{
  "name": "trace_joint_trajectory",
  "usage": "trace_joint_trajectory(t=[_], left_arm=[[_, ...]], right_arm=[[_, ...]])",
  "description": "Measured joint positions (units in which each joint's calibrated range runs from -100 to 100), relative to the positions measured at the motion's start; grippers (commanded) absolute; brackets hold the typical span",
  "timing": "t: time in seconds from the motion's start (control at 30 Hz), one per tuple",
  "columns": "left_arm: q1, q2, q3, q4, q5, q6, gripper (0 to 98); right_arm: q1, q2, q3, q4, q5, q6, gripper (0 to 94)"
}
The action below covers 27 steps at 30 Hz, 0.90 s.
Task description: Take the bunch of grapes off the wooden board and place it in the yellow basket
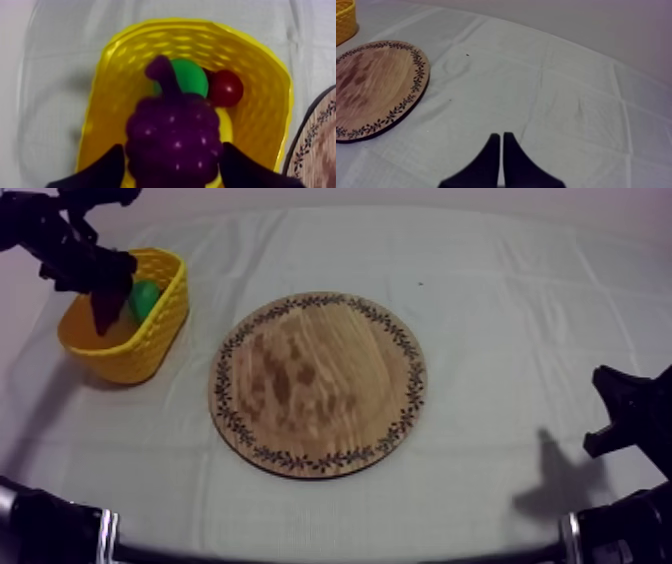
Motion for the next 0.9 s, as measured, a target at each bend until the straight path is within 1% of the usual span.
trace_joint_trajectory(t=[0.1, 0.17, 0.2, 0.27, 0.37, 0.4, 0.47, 0.5, 0.53, 0.6, 0.67, 0.77, 0.9], left_arm=[[-0.02, -0.89, 0.26, 0.00, 0.03, 0.39, 92.1], [-0.23, -1.88, 0.51, 0.00, -0.75, 0.69, 91.5], [-0.38, -2.62, 0.74, 0.06, -1.34, 0.87, 89.0], [-0.67, -4.26, 1.32, 0.12, -3.24, 1.33, 77.8], [-1.31, -7.78, 2.76, 0.19, -6.70, 2.17, 55.5], [-1.59, -9.26, 3.47, 0.31, -8.19, 2.39, 47.2], [-2.30, -12.74, 5.14, 1.06, -10.80, 2.28, 26.6], [-2.79, -14.61, 6.16, 1.67, -12.51, 1.98, 18.6], [-3.37, -16.62, 7.26, 2.57, -14.39, 1.41, 13.1], [-4.47, -20.36, 9.16, 4.13, -17.38, 0.05, 6.4], [-5.13, -24.30, 11.36, 5.63, -19.41, -0.88, 3.1], [-5.68, -30.86, 15.01, 7.78, -20.95, -2.42, 1.1], [-6.57, -40.61, 22.24, 11.82, -22.78, -6.29, 0.3]], right_arm=[[0.00, 0.00, 0.00, 0.00, 0.00, 0.00, 0.4], [0.00, 0.00, 0.00, 0.00, 0.00, 0.00, 0.4], [0.00, 0.00, 0.00, 0.00, 0.00, 0.00, 0.4], [0.00, 0.00, 0.00, 0.00, 0.00, 0.00, 0.4], [0.00, 0.00, 0.00, 0.00, 0.00, 0.00, 0.4], [0.00, 0.00, 0.00, 0.00, 0.00, 0.00, 0.4], [0.00, 0.00, 0.00, 0.00, 0.00, 0.00, 0.4], [0.00, 0.00, 0.00, 0.00, 0.00, 0.00, 0.4], [0.00, 0.00, 0.00, 0.00, 0.00, 0.00, 0.4], [0.00, 0.00, 0.00, 0.00, 0.00, 0.00, 0.4], [0.00, 0.00, 0.00, 0.00, 0.00, 0.00, 0.4], [0.00, 0.00, 0.00, 0.00, 0.00, 0.00, 0.4], [0.00, 0.00, 0.00, 0.00, 0.00, 0.00, 0.4]])
